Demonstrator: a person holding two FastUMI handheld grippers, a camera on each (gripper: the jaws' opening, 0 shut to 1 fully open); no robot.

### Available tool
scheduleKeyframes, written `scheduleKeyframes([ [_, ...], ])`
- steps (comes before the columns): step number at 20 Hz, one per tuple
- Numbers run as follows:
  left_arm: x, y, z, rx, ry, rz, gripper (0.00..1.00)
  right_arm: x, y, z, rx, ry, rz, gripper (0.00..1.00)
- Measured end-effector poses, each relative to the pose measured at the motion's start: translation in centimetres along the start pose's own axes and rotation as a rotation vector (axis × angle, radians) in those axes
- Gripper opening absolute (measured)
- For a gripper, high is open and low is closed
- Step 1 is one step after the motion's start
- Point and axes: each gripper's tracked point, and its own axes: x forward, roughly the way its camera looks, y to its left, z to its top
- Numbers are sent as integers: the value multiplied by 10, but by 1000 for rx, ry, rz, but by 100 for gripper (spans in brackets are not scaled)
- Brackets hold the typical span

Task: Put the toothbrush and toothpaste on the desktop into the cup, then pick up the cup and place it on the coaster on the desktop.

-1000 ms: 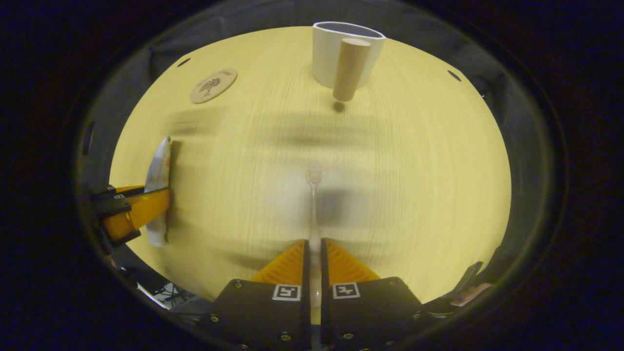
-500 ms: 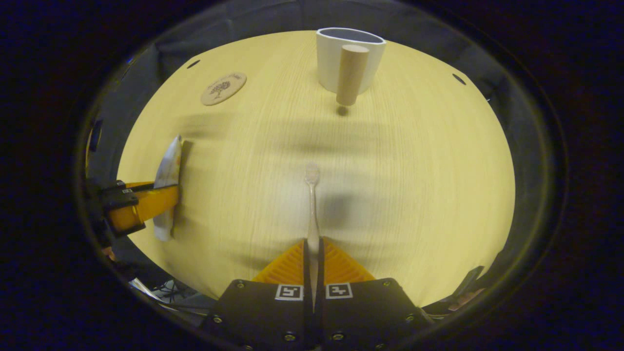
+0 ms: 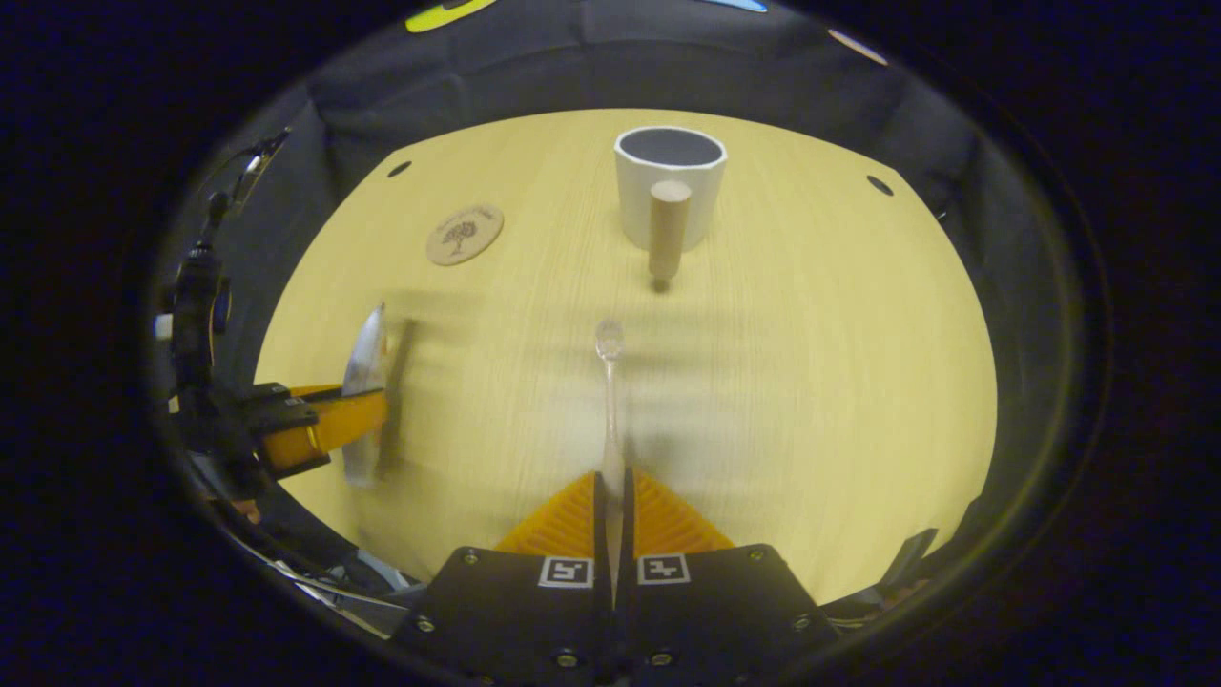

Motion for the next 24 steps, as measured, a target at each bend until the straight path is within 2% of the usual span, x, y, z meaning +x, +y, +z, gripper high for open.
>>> scheduleKeyframes([
  [11, -62, -42, 80, 30, -306, -51, 19, -57, 10, 84, -19, -378, 61, 2],
  [24, -113, -87, 206, -14, -664, -119, 18, -101, -19, 231, -13, -833, 91, 2],
])
